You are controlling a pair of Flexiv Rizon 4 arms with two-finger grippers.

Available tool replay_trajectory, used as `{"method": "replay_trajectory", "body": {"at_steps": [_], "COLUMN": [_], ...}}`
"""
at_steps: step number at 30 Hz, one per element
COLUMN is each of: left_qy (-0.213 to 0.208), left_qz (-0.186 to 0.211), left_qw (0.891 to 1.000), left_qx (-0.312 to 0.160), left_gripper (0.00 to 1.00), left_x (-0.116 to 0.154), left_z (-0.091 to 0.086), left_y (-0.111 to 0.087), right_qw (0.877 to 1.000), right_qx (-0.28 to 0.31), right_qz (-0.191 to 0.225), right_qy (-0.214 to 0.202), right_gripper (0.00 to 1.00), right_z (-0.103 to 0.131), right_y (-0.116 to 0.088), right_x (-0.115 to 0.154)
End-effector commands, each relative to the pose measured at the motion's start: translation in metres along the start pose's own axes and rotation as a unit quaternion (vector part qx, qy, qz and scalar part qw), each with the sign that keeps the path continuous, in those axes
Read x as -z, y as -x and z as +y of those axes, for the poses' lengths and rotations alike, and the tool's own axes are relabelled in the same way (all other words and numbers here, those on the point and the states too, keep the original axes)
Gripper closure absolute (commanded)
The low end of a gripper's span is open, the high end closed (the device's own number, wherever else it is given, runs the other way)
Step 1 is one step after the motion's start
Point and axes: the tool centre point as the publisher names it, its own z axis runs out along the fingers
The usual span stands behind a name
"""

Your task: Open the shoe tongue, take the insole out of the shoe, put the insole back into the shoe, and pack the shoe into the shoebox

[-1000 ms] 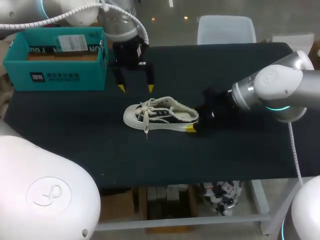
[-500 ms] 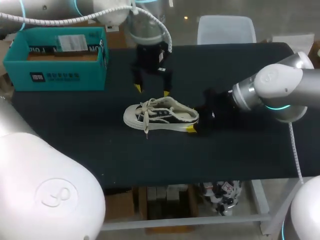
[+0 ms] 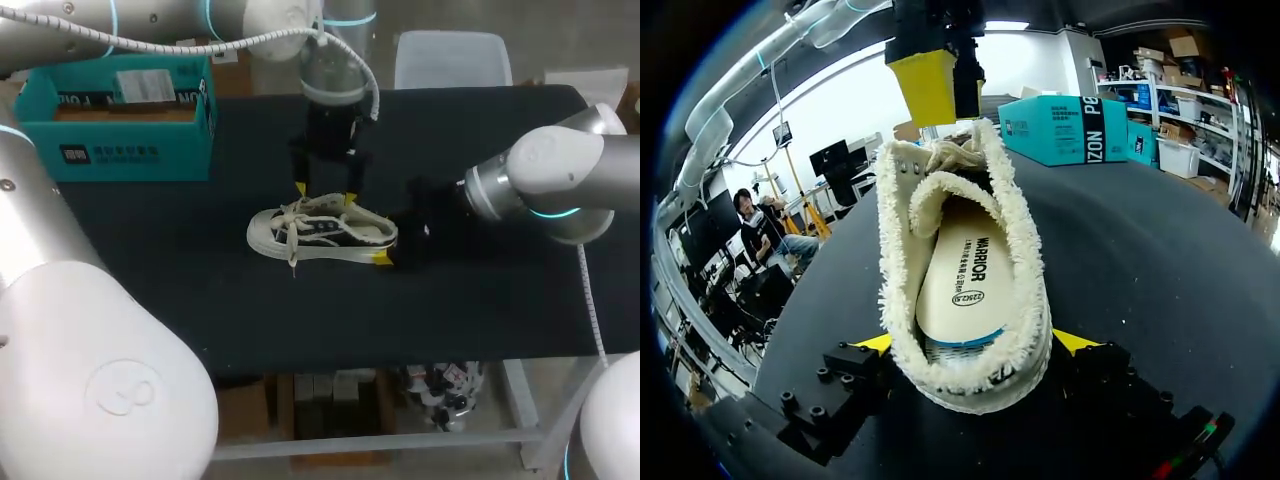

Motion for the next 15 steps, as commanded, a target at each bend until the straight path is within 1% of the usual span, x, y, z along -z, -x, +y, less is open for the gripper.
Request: {"method": "replay_trajectory", "body": {"at_steps": [1,5,8,10,11,15], "left_qy": [0.01,0.005,-0.002,-0.012,-0.006,-0.012], "left_qz": [-0.027,-0.036,-0.045,-0.057,-0.056,-0.066], "left_qw": [1.0,0.999,0.999,0.998,0.998,0.998], "left_qx": [-0.001,-0.006,-0.008,-0.003,-0.008,-0.003], "left_gripper": [0.21,0.16,0.17,0.19,0.2,0.2], "left_x": [-0.002,-0.011,-0.018,-0.023,-0.025,-0.033], "left_z": [0.002,0.005,0.004,0.003,0.002,0.0], "left_y": [-0.01,-0.016,-0.021,-0.023,-0.024,-0.025], "right_qw": [1.0,1.0,1.0,1.0,1.0,1.0], "right_qx": [0.0,0.0,0.0,0.0,0.0,0.0], "right_qz": [0.003,0.003,0.003,0.003,0.003,0.003], "right_qy": [0.002,0.002,0.002,0.002,0.002,0.002], "right_gripper": [1.0,1.0,1.0,1.0,1.0,1.0], "right_z": [-0.012,-0.012,-0.012,-0.012,-0.012,-0.012], "right_y": [0.001,0.001,0.001,0.001,0.001,0.001], "right_x": [-0.009,-0.009,-0.009,-0.009,-0.009,-0.009]}}
